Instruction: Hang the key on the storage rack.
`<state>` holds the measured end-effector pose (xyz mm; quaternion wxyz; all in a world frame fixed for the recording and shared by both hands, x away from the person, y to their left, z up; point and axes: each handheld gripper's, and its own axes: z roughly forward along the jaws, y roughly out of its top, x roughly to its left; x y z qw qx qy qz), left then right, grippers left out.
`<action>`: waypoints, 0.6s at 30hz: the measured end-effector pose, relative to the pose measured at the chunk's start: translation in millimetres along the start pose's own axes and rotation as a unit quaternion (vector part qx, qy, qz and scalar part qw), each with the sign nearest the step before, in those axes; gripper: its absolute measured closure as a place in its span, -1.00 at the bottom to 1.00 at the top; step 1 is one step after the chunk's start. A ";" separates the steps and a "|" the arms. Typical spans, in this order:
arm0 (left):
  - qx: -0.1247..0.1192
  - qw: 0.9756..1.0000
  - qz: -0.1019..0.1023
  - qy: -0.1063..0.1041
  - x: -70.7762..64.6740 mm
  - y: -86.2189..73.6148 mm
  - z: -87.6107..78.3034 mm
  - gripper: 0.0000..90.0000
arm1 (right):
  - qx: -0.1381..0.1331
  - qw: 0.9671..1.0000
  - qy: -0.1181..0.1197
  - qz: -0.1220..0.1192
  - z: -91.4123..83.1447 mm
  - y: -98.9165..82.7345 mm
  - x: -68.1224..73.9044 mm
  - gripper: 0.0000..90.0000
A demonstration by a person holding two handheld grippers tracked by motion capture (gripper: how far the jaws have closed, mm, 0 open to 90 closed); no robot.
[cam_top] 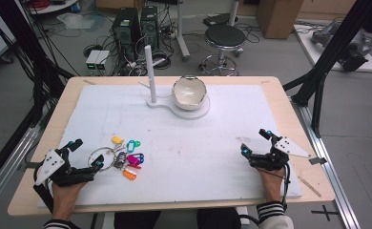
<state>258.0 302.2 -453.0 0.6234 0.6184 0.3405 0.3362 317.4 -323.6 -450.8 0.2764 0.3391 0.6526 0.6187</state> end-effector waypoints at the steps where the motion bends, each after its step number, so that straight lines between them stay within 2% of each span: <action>1: 0.001 1.000 0.000 0.000 0.1 0.1 -0.1 -0.96 | -0.001 1.000 0.002 0.003 -0.1 0.0 0.0 -0.98; 14: 0.006 1.000 -0.004 0.003 0.5 0.6 1.5 -0.96 | -0.008 1.000 -0.001 -0.002 -1.0 -0.4 -0.1 -0.98; 18: 0.020 1.000 -0.007 0.001 2.1 1.9 3.6 -0.96 | -0.006 1.000 -0.001 0.000 -1.1 -0.3 0.0 -0.98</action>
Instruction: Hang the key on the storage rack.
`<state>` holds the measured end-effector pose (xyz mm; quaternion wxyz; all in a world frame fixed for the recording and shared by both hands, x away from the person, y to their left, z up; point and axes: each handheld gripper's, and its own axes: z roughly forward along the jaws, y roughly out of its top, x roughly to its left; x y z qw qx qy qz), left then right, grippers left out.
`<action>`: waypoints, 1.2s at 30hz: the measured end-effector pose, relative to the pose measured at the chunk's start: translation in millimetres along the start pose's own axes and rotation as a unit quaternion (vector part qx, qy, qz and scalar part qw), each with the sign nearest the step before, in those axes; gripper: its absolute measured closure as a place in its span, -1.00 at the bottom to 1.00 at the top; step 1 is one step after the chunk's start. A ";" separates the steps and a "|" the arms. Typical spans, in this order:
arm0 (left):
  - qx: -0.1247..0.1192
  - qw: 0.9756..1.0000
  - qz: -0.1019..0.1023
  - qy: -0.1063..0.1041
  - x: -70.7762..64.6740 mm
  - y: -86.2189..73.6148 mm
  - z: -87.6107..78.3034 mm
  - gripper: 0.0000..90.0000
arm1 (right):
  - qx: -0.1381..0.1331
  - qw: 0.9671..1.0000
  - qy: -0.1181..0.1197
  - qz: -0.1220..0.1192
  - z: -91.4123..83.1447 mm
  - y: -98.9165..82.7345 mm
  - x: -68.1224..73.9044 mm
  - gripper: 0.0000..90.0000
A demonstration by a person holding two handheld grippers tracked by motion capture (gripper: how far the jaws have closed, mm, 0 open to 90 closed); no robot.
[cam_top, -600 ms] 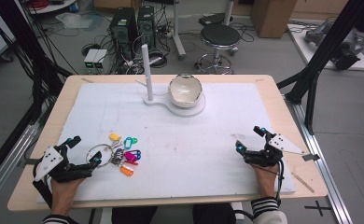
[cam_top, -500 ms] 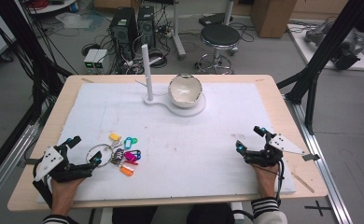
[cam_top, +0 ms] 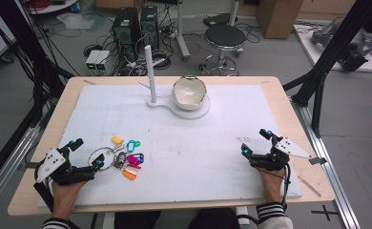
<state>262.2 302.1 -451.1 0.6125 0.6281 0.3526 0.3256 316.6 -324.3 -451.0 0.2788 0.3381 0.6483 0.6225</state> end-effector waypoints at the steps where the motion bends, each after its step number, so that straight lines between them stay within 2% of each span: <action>1: 0.007 1.000 -0.001 0.000 0.8 0.9 0.9 -0.96 | -0.001 1.000 0.000 -0.002 0.1 -0.1 0.0 -0.98; 5: 0.024 1.000 0.000 0.007 2.9 7.0 0.7 -0.96 | -0.001 1.000 0.001 -0.005 0.3 0.0 0.0 -0.98; 8: 0.053 0.999 0.004 0.008 7.6 19.8 1.9 -0.96 | -0.002 1.000 0.002 -0.005 0.4 0.0 -0.1 -0.98; 12: 0.087 0.996 0.016 -0.007 14.4 41.0 6.2 -0.96 | -0.002 1.000 0.002 -0.006 0.4 0.0 -0.2 -0.98; 13: 0.102 0.994 0.021 -0.022 16.8 51.7 9.1 -0.96 | 0.000 1.000 0.001 -0.005 0.3 0.0 0.0 -0.98; 14: 0.102 0.994 0.021 -0.022 16.8 51.7 9.1 -0.96 | 0.000 1.000 0.001 -0.006 0.3 0.0 0.1 -0.98; 15: 0.110 0.993 0.026 -0.030 17.4 56.5 11.2 -0.96 | 0.000 1.000 0.001 -0.006 0.3 0.0 0.2 -0.98; 17: 0.132 0.990 0.042 -0.034 18.8 64.9 15.4 -0.96 | 0.000 1.000 0.001 -0.006 0.3 0.0 0.1 -0.98; 18: 0.148 0.987 0.049 -0.038 20.8 72.4 19.6 -0.96 | 0.000 1.000 0.001 -0.006 0.3 0.0 0.1 -0.98; 20: 0.170 0.983 0.050 -0.039 23.3 80.9 23.2 -0.96 | 0.000 1.000 0.001 -0.006 0.3 0.0 0.2 -0.98; 21: 0.170 0.983 0.050 -0.039 23.3 80.9 23.2 -0.96 | 0.000 1.000 0.001 -0.006 0.3 0.0 0.1 -0.98; 22: 0.182 0.981 0.046 -0.043 24.7 85.0 25.5 -0.96 | -0.001 1.000 0.000 -0.005 0.4 0.0 0.4 -0.98; 23: 0.207 0.976 0.061 -0.043 27.0 93.0 29.5 -0.96 | 0.000 1.000 0.000 -0.006 0.4 0.0 0.4 -0.98; 24: 0.207 0.976 0.061 -0.043 27.0 93.0 29.5 -0.96 | 0.000 1.000 0.000 -0.006 0.4 0.0 0.4 -0.98; 25: 0.233 0.969 0.068 -0.044 29.6 100.4 33.3 -0.96 | 0.000 1.000 0.001 -0.006 0.3 0.0 0.2 -0.98; 26: 0.244 0.966 0.074 -0.044 30.8 103.7 35.2 -0.96 | 0.000 1.000 0.000 -0.006 0.3 0.0 0.2 -0.98; 27: 0.244 0.966 0.074 -0.044 30.8 103.7 35.2 -0.96 | 0.000 1.000 0.001 -0.006 0.3 0.0 0.2 -0.98; 28: 0.252 0.963 0.079 -0.045 31.8 106.6 37.0 -0.96 | 0.000 1.000 0.001 -0.006 0.3 0.0 0.2 -0.98; 29: 0.270 0.958 0.082 -0.047 34.5 111.8 41.0 -0.96 | 0.000 1.000 0.000 -0.006 0.3 0.0 0.3 -0.98; 30: 0.270 0.958 0.082 -0.047 34.5 111.8 41.0 -0.96 | 0.000 1.000 0.001 -0.006 0.4 0.0 0.3 -0.98; 31: 0.278 0.956 0.084 -0.049 35.5 113.7 43.2 -0.96 | 0.000 1.000 0.001 -0.006 0.3 0.0 0.2 -0.98; 32: 0.290 0.952 0.089 -0.052 37.0 115.7 45.5 -0.96 | 0.000 1.000 0.001 -0.006 0.3 0.0 0.2 -0.98; 33: 0.310 0.945 0.092 -0.053 38.1 118.0 50.7 -0.96 | 0.000 1.000 0.001 -0.006 0.3 0.0 0.1 -0.98; 34: 0.310 0.945 0.092 -0.053 38.1 118.0 50.7 -0.96 | 0.000 1.000 0.001 -0.006 0.3 0.0 0.2 -0.98; 35: 0.322 0.940 0.100 -0.057 39.0 119.4 53.0 -0.96 | 0.000 1.000 0.001 -0.006 0.3 0.0 0.2 -0.98; 36: 0.330 0.936 0.106 -0.058 39.3 120.3 55.7 -0.95 | 0.000 1.000 0.001 -0.006 0.3 0.0 0.3 -0.98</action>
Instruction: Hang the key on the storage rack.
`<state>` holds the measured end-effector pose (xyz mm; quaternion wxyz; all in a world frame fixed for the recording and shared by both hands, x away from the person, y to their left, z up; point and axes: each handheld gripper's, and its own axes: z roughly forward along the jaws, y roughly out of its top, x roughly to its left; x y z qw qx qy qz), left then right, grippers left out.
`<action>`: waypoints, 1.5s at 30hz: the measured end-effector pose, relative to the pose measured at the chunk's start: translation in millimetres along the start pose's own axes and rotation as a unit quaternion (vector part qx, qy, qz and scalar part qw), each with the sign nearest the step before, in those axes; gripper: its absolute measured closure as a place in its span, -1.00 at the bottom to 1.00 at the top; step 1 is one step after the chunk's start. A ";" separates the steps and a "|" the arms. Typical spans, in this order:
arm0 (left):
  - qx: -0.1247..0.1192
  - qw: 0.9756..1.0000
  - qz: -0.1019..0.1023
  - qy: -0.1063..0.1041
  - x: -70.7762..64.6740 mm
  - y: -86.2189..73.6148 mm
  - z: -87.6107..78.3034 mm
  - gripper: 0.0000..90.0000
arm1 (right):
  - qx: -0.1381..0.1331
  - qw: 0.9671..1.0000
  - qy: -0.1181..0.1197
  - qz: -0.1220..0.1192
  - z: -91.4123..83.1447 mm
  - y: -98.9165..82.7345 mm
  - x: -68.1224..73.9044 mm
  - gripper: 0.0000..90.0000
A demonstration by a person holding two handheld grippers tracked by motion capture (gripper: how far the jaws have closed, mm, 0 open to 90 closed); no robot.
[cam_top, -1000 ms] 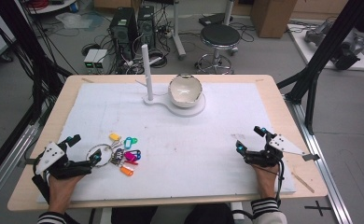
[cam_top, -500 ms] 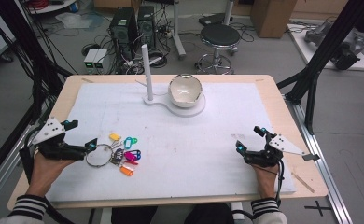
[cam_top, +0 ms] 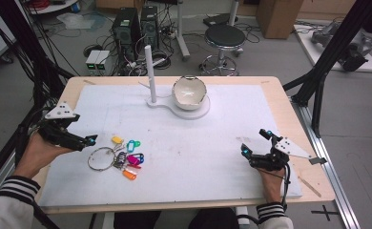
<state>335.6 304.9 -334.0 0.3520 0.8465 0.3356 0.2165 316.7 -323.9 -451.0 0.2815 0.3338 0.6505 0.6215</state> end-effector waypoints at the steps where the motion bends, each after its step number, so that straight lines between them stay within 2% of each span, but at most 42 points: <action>1: 0.010 1.000 0.007 0.000 0.8 2.2 1.4 -0.95 | 0.000 1.000 0.000 0.000 0.0 0.0 0.0 -0.98; 6: 0.056 0.998 0.028 -0.008 6.0 11.8 10.9 -0.95 | 0.000 1.000 -0.001 -0.001 0.0 0.0 -0.1 -0.98; 7: 0.056 0.998 0.028 -0.008 6.0 11.8 10.9 -0.94 | 0.000 1.000 -0.001 0.000 0.0 0.0 0.0 -0.98; 8: 0.070 0.997 0.034 -0.014 6.3 13.8 14.7 -0.92 | 0.000 1.000 0.000 -0.001 0.0 0.0 -0.1 -0.98; 9: 0.070 0.997 0.034 -0.014 6.3 13.8 14.7 -0.88 | 0.000 1.000 -0.001 -0.001 0.0 0.0 -0.1 -0.98; 12: 0.092 0.994 0.045 -0.024 5.8 17.3 21.4 -0.84 | 0.000 1.000 0.000 -0.001 0.1 0.0 0.0 -0.98; 16: 0.103 0.993 0.047 -0.025 6.3 18.0 26.5 -0.84 | 0.000 1.000 0.000 -0.001 0.1 0.0 0.0 -0.98; 21: 0.135 0.989 0.047 -0.029 8.6 16.2 35.9 -0.84 | 0.000 1.000 0.000 -0.001 0.1 0.0 -0.1 -0.98; 22: 0.148 0.987 0.052 -0.033 8.3 16.1 39.2 -0.84 | 0.000 1.000 0.000 -0.001 0.0 0.0 -0.1 -0.98; 23: 0.148 0.987 0.052 -0.033 8.3 16.1 39.2 -0.84 | 0.000 1.000 0.000 -0.001 0.0 0.0 -0.1 -0.98; 27: 0.172 0.983 0.059 -0.040 6.3 15.3 47.7 -0.83 | 0.000 1.000 0.000 -0.001 0.0 0.0 -0.1 -0.98; 28: 0.186 0.980 0.058 -0.042 6.1 14.3 52.2 -0.82 | 0.000 1.000 0.000 0.000 0.1 0.0 0.0 -0.98; 29: 0.186 0.980 0.058 -0.042 6.1 14.3 52.2 -0.80 | 0.000 1.000 0.000 0.000 0.1 0.0 0.0 -0.98; 35: 0.218 0.973 0.055 -0.044 5.4 11.6 62.9 -0.72 | 0.000 1.000 0.000 -0.001 0.1 0.0 0.0 -0.98; 36: 0.220 0.973 0.050 -0.042 4.2 10.9 64.7 -0.70 | 0.000 1.000 0.000 -0.001 0.0 0.0 -0.1 -0.98; 40: 0.243 0.968 0.045 -0.042 3.1 9.4 70.7 -0.63 | 0.000 1.000 0.001 0.000 0.0 -0.1 -0.2 -0.98; 44: 0.265 0.963 0.030 -0.041 3.2 8.0 75.1 -0.56 | 0.000 1.000 0.000 -0.001 0.0 0.0 -0.2 -0.98; 45: 0.268 0.962 0.025 -0.039 3.3 7.5 76.1 -0.56 | 0.000 1.000 0.001 -0.001 0.0 -0.1 -0.2 -0.98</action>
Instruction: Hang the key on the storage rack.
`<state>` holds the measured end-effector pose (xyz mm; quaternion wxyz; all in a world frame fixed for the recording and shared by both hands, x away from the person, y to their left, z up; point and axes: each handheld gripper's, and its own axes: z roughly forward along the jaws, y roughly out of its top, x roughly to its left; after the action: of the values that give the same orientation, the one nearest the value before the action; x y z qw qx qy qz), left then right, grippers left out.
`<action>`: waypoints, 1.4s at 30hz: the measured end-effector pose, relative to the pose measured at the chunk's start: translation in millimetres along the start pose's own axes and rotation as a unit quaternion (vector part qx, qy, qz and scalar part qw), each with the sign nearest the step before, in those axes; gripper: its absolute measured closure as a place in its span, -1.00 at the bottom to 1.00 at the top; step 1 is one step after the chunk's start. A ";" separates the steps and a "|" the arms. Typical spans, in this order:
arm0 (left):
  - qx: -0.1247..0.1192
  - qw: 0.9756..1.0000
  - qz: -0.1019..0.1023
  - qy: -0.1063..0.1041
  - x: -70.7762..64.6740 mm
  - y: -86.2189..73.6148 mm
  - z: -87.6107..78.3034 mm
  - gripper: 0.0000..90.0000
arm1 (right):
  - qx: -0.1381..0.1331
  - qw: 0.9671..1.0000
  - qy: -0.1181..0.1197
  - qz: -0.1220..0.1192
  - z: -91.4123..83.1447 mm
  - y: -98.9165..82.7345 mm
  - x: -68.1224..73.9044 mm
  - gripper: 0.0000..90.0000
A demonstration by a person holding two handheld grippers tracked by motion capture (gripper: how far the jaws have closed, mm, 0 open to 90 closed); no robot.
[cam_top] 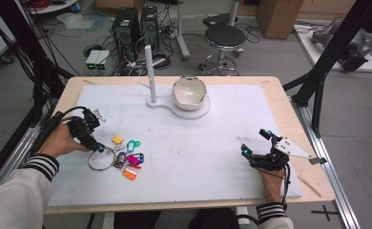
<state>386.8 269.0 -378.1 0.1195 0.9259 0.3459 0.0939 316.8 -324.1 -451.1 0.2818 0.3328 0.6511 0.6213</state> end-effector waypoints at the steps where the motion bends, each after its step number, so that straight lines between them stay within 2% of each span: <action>1: 0.001 1.000 -0.010 -0.003 -0.5 0.1 1.4 -0.54 | 0.000 1.000 0.000 0.000 0.1 0.0 0.1 -0.98; 10: 0.036 0.999 -0.038 -0.010 3.1 0.0 4.2 -0.36 | 0.000 1.000 -0.001 0.000 0.0 0.0 0.1 -0.98; 11: 0.039 0.998 -0.040 -0.015 3.6 -0.1 4.4 -0.27 | 0.000 1.000 -0.001 0.000 0.1 0.0 0.2 -0.98; 16: 0.055 0.997 -0.045 -0.017 3.0 0.7 7.7 -0.26 | 0.002 1.000 0.000 0.003 -0.1 0.0 0.8 -0.98; 24: 0.082 0.994 -0.064 -0.030 3.1 0.7 15.3 -0.19 | 0.000 1.000 -0.001 -0.001 0.1 0.0 0.1 -0.98; 31: 0.096 0.991 -0.081 -0.035 4.6 0.6 17.2 -0.01 | 0.000 1.000 -0.001 0.000 0.1 0.0 0.1 -0.98; 33: 0.104 0.990 -0.086 -0.040 4.7 0.9 18.2 0.06 | 0.000 1.000 -0.001 -0.001 0.0 0.0 0.1 -0.98; 42: 0.114 0.988 -0.095 -0.040 6.0 0.0 20.4 0.21 | 0.000 1.000 -0.001 0.000 0.1 0.0 0.1 -0.98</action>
<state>396.5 269.8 -397.0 0.0355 0.8995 0.4355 0.0049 316.8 -323.9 -451.1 0.2823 0.3329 0.6508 0.6212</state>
